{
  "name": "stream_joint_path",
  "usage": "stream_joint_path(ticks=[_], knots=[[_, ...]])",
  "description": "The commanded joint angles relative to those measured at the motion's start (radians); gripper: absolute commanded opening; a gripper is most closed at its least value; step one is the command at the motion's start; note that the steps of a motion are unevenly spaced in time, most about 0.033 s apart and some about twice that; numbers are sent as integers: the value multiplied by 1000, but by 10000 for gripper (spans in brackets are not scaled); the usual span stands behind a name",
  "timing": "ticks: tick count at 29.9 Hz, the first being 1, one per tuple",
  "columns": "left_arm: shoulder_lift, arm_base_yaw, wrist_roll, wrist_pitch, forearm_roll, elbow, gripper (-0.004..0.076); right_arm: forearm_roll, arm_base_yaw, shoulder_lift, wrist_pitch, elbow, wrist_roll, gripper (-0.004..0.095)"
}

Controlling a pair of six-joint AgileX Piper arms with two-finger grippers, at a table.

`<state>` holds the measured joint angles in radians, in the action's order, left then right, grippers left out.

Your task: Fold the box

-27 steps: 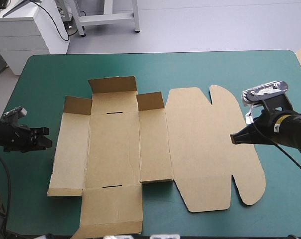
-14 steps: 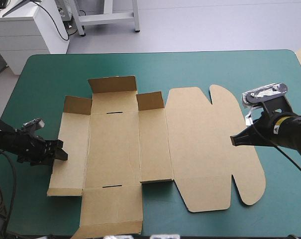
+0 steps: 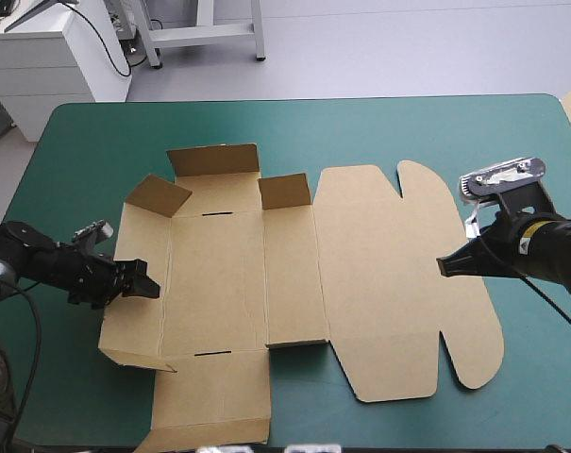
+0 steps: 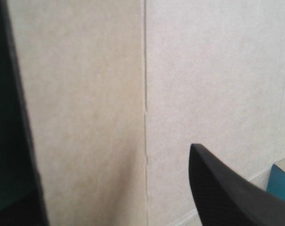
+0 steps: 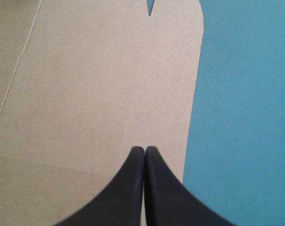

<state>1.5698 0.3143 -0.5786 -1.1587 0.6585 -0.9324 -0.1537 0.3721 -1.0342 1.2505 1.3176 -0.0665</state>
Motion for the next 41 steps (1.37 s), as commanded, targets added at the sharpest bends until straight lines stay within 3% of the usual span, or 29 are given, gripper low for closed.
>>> stream_joint_path(ticks=[1,6,11,20,24,28,34,41], knots=[[-31,-17,6,-31,93,-19,415,-18,-5,15,-6,24,-2,-19],[-31,-17,6,-17,125,-21,300,-18,-5,15,-6,24,-6,-19],[-31,-17,8,14,131,-21,-5,-18,-5,15,-6,24,-6,-19],[-31,-32,7,-20,109,-59,-8,-18,-5,15,-6,24,-6,-19],[-31,-108,10,-98,22,-197,-8,-14,-5,15,-6,24,-6,-19],[-31,-243,18,-77,-146,-356,-8,-5,-5,15,-6,24,-6,-19],[-31,-503,99,119,-523,-524,-8,25,-5,15,-6,24,-4,-20],[-19,-759,93,376,-1029,-561,-8,38,-5,15,-6,23,-2,-19]])
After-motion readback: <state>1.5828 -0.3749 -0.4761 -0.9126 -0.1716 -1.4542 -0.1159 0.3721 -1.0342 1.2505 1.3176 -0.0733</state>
